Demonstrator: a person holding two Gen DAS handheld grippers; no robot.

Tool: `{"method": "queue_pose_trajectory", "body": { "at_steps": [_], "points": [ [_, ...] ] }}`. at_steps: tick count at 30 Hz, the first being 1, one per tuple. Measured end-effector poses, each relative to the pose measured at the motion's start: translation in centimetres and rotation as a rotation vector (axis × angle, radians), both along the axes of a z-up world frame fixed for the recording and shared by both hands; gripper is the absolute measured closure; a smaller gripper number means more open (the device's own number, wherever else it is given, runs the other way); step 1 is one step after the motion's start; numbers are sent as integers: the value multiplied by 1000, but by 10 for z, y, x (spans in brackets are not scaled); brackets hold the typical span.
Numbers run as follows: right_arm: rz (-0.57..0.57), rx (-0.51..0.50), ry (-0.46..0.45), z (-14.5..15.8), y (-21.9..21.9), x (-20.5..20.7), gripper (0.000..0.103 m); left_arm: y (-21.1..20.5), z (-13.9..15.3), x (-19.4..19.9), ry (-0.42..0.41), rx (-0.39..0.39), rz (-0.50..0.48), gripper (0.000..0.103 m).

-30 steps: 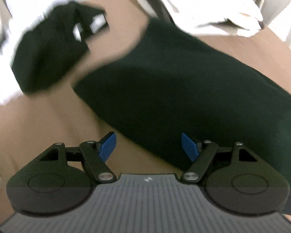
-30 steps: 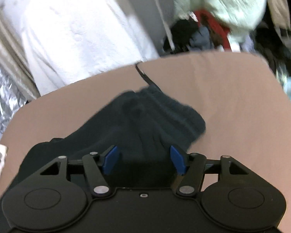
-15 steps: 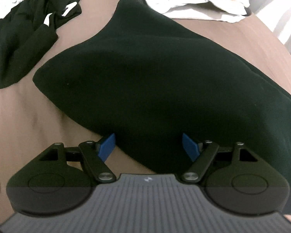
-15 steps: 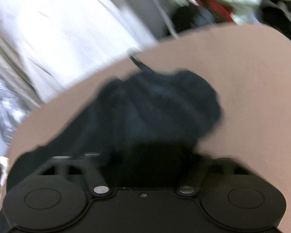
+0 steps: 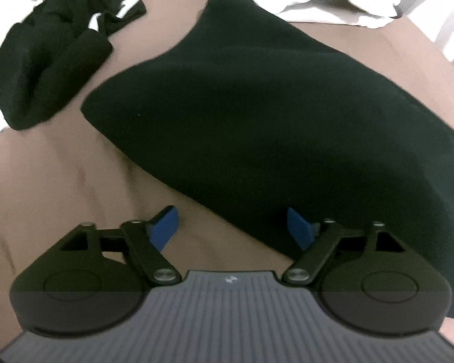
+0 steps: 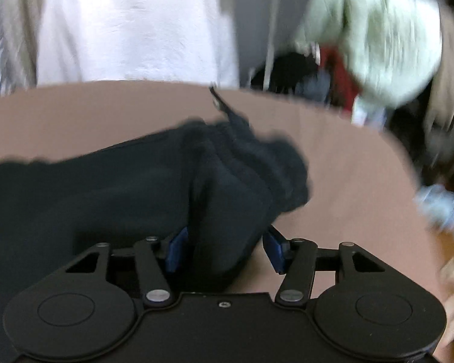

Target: Fold clothes

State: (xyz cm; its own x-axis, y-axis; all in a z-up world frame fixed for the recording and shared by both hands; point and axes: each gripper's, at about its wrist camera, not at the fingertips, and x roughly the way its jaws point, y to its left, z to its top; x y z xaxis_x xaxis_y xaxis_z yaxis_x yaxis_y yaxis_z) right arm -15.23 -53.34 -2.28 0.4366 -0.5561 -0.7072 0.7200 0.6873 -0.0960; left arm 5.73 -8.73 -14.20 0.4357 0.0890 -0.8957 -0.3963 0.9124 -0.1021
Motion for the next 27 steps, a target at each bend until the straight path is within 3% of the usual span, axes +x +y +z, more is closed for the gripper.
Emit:
{"method": "queue_pose_trajectory", "body": {
  "at_steps": [2,4,8,14,18,20,21,22,23,24,26,27],
  "points": [
    [75,-58,-1,19,31,3,42,2,-3,4,-13,20,29,10],
    [201,-33,-38,28,59,15,42,7,-6,9,-52,9,61,10],
    [453,-33,-48,34,120,57,41,24,-14,15,-95,-93,135,5],
    [745,114,-112,18,185,107,40,35,-21,18,-174,-182,122,0],
    [913,272,-173,-3,216,126,40,34,-23,20,-182,-168,125,0],
    [1007,285,-165,-15,238,133,40,35,-23,19,-192,-169,126,1],
    [1033,276,-155,-21,247,137,40,36,-23,19,-195,-166,125,4],
    [1048,267,-144,-26,255,141,40,37,-21,18,-192,-152,119,16],
    [1064,259,-133,-31,263,145,40,37,-20,17,-187,-130,106,38],
    [1061,253,-126,-34,267,150,40,34,-17,19,-172,-85,71,48],
    [1029,252,-123,-37,271,162,40,30,-10,22,-171,-31,3,85],
    [1008,258,-130,-37,272,166,40,28,-7,24,-177,-23,-10,87]
  ]
}}
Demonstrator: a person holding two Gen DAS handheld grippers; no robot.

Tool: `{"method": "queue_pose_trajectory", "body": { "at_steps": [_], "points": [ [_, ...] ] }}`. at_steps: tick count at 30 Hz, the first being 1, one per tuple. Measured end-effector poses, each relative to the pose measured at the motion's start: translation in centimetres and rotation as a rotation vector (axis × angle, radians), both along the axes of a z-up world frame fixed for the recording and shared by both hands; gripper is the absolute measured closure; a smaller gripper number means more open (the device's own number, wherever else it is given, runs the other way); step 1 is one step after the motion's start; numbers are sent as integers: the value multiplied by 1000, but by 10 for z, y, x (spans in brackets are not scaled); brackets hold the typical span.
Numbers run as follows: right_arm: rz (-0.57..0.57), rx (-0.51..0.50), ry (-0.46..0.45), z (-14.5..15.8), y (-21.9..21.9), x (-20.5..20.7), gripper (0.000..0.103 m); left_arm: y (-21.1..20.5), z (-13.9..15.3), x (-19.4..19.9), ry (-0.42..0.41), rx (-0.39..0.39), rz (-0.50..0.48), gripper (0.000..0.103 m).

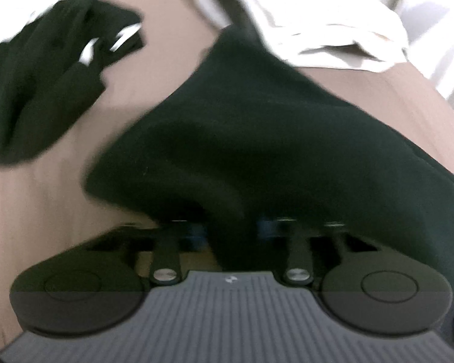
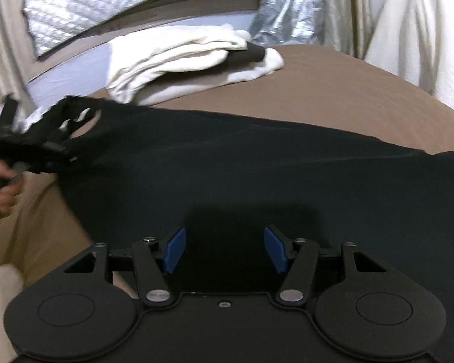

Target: Fold clothes

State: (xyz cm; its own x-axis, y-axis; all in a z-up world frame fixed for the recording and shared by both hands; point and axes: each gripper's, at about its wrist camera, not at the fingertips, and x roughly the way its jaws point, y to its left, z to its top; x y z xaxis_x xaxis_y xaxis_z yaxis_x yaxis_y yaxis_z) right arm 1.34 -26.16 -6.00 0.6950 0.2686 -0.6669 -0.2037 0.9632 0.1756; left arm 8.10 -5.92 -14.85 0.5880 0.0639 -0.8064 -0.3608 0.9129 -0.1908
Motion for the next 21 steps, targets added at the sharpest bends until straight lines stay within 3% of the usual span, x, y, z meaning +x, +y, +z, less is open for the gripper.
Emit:
{"method": "queue_pose_trajectory", "body": {
  "at_steps": [2,4,6,7,12,15,17,21],
  "points": [
    [3,7,-5,2,-3,-3,40,-9,8,2,-11,44,-19,91],
    [11,12,-10,4,-9,-8,40,-29,21,-1,-53,159,-66,92],
    [13,20,-11,4,-22,-15,40,-57,41,-9,-137,288,-151,92],
    [0,35,-12,4,-28,-17,40,-69,53,-12,-177,313,-188,92],
    [-108,142,-12,11,-61,-19,40,-136,110,-19,-358,359,-393,92],
    [-188,185,-38,18,-79,-26,40,-204,130,-26,-434,362,-687,93],
    [-229,225,-49,24,-92,-39,40,-251,120,-29,-388,291,-888,90],
    [-315,187,28,27,-107,-50,40,-302,71,-7,-179,122,-968,67]
  ]
}}
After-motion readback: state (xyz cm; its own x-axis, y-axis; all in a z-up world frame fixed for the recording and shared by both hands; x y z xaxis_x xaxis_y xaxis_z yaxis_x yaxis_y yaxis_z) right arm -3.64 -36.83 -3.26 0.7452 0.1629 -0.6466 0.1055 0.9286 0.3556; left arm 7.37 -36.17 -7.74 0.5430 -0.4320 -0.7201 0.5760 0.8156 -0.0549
